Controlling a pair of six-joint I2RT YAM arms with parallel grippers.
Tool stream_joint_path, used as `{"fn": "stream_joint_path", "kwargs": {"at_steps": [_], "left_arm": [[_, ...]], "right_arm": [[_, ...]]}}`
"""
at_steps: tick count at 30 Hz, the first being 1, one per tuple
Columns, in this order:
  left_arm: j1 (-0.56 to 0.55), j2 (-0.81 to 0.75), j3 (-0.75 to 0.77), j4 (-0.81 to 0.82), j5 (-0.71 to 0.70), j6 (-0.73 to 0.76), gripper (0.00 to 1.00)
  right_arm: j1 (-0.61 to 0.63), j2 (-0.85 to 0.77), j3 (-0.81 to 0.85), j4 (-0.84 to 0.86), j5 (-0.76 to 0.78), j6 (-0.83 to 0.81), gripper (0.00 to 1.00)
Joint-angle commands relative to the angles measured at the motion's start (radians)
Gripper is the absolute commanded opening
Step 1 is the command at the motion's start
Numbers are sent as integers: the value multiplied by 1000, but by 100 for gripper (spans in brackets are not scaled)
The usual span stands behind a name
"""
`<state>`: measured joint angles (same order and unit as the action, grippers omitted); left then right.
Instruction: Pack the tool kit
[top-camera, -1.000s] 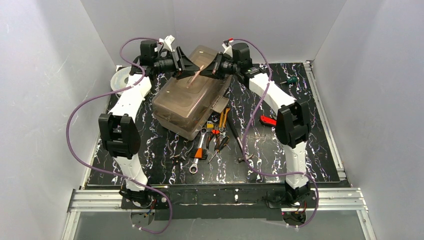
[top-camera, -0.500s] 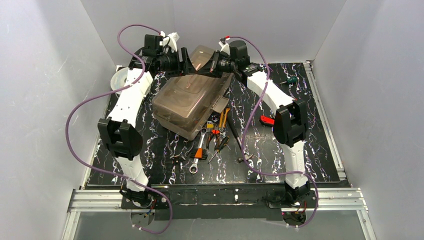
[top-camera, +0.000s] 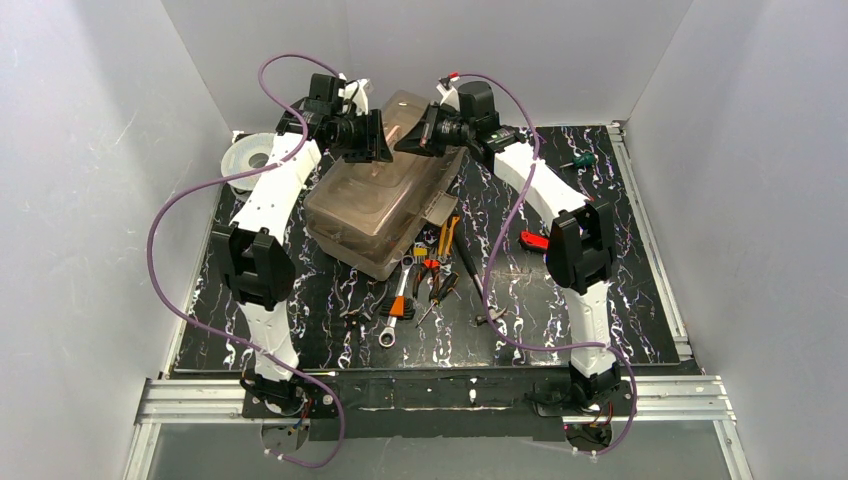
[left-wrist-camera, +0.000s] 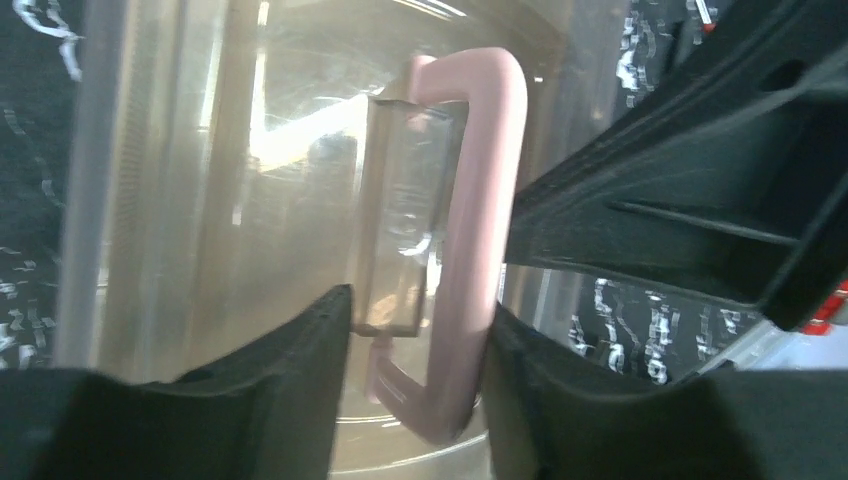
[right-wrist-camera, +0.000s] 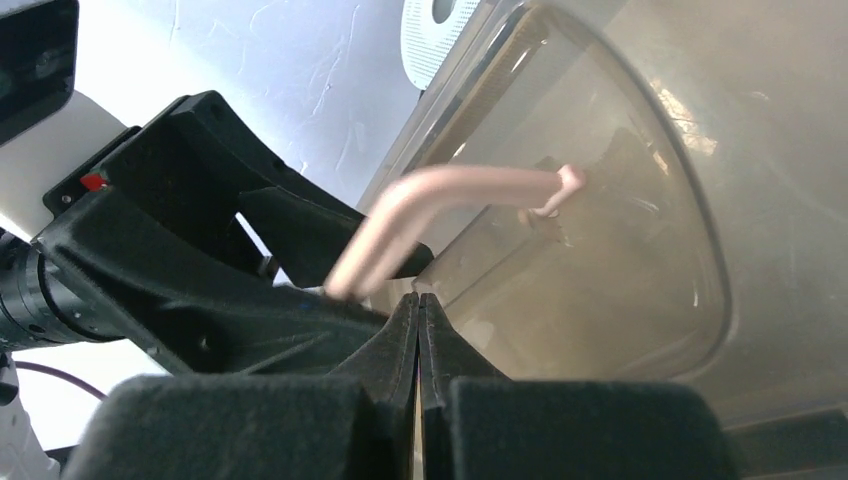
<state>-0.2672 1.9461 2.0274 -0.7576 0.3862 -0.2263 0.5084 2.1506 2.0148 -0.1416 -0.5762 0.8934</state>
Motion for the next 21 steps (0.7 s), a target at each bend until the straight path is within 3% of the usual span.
{"fn": "stream_joint_path", "kwargs": {"at_steps": [1, 7, 13, 21], "left_arm": [[-8, -12, 36, -23, -44, 31, 29], [-9, -31, 27, 17, -43, 34, 1], [-10, -68, 6, 75, -14, -19, 0], [-41, -120, -56, 188, -9, -162, 0]], "right_arm": [[-24, -70, -42, 11, 9, -43, 2], [-69, -227, -228, 43, 37, -92, 5], [-142, -385, -463, 103, 39, -117, 12], [-219, -470, -651, 155, 2, -126, 45]]}}
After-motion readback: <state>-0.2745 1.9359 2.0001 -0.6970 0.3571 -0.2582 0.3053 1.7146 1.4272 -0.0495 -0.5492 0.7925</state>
